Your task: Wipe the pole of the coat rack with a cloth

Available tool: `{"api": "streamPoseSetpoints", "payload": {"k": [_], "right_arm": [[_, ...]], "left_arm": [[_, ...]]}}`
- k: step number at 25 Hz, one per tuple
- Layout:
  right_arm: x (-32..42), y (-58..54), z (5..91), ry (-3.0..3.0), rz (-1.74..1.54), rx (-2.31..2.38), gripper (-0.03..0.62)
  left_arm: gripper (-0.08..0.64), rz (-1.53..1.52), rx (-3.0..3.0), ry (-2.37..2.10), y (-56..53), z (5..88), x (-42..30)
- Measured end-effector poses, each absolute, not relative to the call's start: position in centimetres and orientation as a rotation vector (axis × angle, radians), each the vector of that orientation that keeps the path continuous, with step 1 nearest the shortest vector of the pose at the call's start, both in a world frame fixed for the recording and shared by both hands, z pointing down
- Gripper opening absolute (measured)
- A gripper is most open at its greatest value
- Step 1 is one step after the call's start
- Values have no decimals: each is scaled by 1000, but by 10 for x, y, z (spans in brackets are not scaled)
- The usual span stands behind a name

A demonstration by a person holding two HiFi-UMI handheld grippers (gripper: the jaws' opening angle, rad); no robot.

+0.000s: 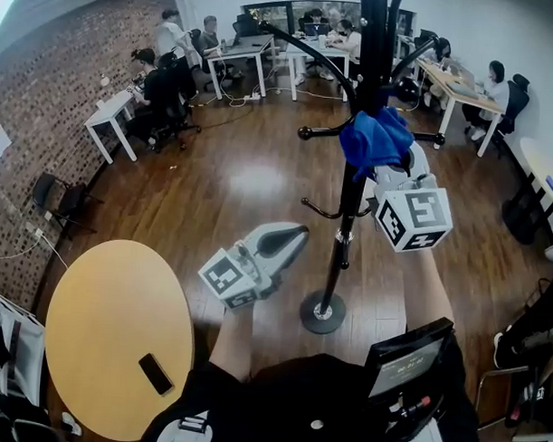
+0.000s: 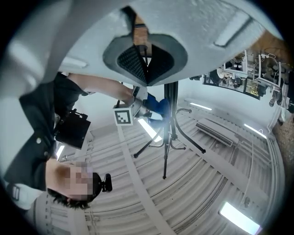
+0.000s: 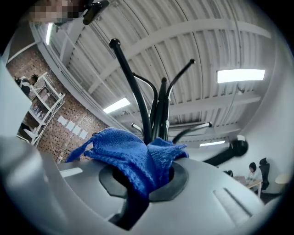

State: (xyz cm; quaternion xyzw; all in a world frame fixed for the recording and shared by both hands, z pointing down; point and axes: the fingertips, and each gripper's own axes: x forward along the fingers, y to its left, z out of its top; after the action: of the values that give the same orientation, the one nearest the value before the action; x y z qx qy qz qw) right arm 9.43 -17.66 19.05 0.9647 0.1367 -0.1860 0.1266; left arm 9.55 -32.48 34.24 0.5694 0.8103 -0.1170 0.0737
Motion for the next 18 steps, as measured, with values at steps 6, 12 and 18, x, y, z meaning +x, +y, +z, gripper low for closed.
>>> {"api": "streamPoseSetpoints", "payload": {"k": [6, 12, 18], "right_arm": [[103, -172, 310, 393, -241, 3033, 40], [106, -192, 498, 242, 432, 3332, 40], [44, -188, 565, 479, 308, 3590, 38]], "left_arm": [[-3, -267, 1692, 2444, -326, 358, 105], [-3, -116, 1661, 2468, -318, 402, 111], [-3, 34, 1606, 2517, -297, 469, 133]]}}
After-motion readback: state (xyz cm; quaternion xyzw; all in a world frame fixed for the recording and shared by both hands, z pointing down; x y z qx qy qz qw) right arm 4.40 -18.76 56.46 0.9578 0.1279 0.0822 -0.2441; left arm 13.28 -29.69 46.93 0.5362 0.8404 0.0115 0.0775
